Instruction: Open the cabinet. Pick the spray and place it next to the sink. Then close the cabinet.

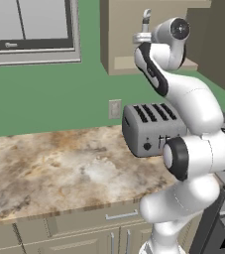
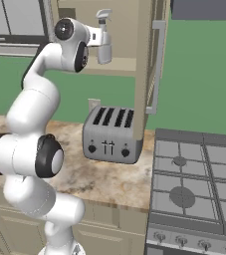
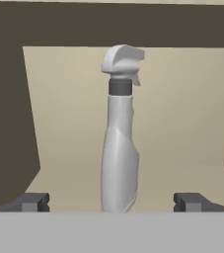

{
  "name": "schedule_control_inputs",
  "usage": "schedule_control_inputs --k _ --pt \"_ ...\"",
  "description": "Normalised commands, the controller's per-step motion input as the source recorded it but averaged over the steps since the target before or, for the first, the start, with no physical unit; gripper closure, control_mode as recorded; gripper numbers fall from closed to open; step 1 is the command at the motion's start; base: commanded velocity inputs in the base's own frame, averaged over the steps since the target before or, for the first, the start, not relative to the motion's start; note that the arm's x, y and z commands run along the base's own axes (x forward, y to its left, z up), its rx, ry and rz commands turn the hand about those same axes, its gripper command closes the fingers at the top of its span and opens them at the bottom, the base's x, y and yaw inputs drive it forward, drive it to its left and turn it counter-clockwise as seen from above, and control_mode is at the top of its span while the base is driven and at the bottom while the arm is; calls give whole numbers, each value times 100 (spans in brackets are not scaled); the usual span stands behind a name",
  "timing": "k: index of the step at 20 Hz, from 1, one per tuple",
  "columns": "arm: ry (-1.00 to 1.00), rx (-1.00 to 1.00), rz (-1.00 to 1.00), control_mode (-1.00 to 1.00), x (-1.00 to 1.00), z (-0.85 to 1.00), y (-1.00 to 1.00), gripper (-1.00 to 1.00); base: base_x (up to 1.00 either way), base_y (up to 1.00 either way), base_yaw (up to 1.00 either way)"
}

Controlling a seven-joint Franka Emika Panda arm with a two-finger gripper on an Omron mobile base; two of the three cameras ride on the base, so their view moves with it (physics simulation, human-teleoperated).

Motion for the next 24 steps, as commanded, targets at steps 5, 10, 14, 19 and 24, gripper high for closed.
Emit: schedule_control_inputs --k 5,10,14,19,24 --pt "0 0 0 -100 25 0 -4 -100 0 0 0" --pt "0 0 0 -100 20 0 -8 -100 0 0 0" --pt "0 0 0 -100 0 0 -9 -100 0 0 0" --pt "0 0 0 -100 7 0 -7 -100 0 0 0" --pt "0 0 0 -100 20 -1 0 -100 0 0 0"
